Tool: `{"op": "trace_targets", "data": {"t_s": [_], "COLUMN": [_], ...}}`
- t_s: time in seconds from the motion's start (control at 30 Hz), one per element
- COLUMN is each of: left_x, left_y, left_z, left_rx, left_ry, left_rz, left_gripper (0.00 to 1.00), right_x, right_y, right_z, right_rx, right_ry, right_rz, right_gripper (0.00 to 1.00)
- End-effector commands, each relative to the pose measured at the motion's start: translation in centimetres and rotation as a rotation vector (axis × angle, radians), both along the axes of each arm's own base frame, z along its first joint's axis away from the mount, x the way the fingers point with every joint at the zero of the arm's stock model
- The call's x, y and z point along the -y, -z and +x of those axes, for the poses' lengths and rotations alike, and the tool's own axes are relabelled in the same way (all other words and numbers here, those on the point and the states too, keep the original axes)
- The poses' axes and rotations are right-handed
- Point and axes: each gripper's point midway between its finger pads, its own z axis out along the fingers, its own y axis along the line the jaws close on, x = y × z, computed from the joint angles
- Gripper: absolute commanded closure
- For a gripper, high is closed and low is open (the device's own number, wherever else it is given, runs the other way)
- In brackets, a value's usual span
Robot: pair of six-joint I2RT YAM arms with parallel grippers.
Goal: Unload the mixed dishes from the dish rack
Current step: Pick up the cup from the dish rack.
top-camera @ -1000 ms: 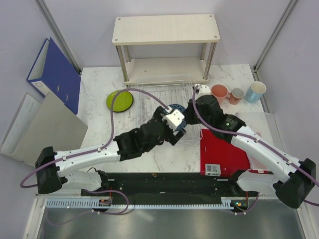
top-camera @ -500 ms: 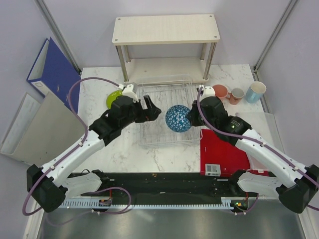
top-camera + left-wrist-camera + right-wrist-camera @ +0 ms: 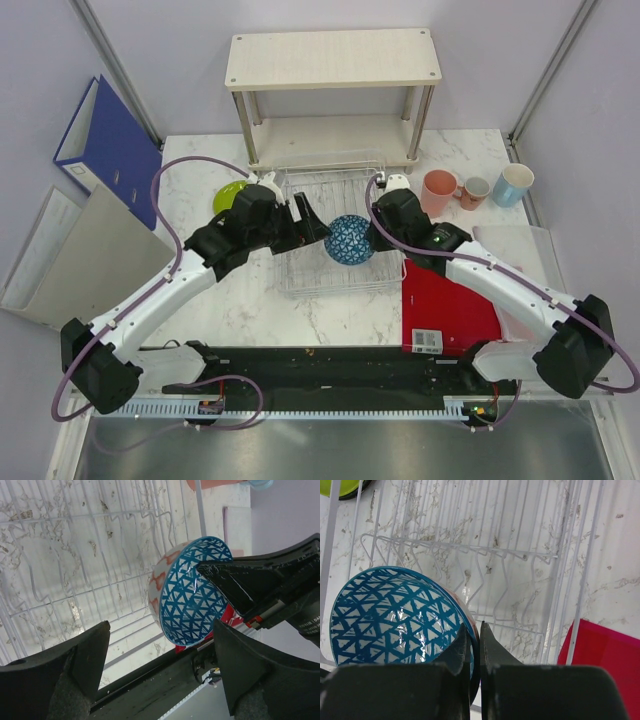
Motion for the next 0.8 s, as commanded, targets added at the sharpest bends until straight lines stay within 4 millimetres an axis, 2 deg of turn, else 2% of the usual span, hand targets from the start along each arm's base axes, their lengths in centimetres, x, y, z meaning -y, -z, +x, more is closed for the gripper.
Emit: {"op": "trace_targets", "data": {"t_s": [0.0,0.1,0.2,0.4,0.47,0.5,0.57,0.6,0.63,0.73,0.77], "left_x": [0.8,1.0,1.2,1.5,1.2,1.0,0.6,0.2,-0.2,-2.4,-2.9], "left_y": [-1.2,-0.2,0.7,1.8,2.2,2.4,2.2,2.4,2.1,1.6,1.0], "left_z": [-0.6,-0.6,-0.4,-0.1,0.2,0.2,0.6,0.6,0.8,1.7,1.7], "left_rx": [0.000,-0.007,-0.018,-0.028,-0.022,-0.020,-0.003,-0.005,0.008,0.049,0.066], "left_ry": [0.026,0.041,0.056,0.064,0.051,0.047,0.029,0.023,0.019,-0.053,-0.068], "left_rz": [-0.040,-0.015,0.010,0.045,0.066,0.075,0.099,0.121,0.146,0.246,0.255], "left_gripper": [0.21,0.37,0.45,0.47,0.51,0.62,0.74,0.95,0.98,0.98,0.98], "right_x": [-3.5,-4.6,-5.7,-7.4,-7.7,-8.0,-8.2,-8.1,-8.0,-7.4,-7.3], "right_y": [-5.1,-6.6,-7.6,-8.6,-9.0,-9.1,-8.9,-8.7,-8.3,-7.5,-7.3], "right_z": [2.1,2.2,2.0,0.8,0.4,0.1,-0.3,-0.5,-0.7,-1.0,-1.1], "right_rx": [0.106,0.127,0.133,0.132,0.135,0.136,0.133,0.133,0.125,0.126,0.127], "right_ry": [-0.043,-0.071,-0.102,-0.152,-0.164,-0.173,-0.180,-0.184,-0.185,-0.164,-0.158], "right_rz": [0.154,0.192,0.215,0.233,0.235,0.237,0.222,0.211,0.195,0.147,0.134], "right_gripper": [1.00,1.00,1.00,1.00,1.00,1.00,1.00,1.00,1.00,1.00,0.88]}}
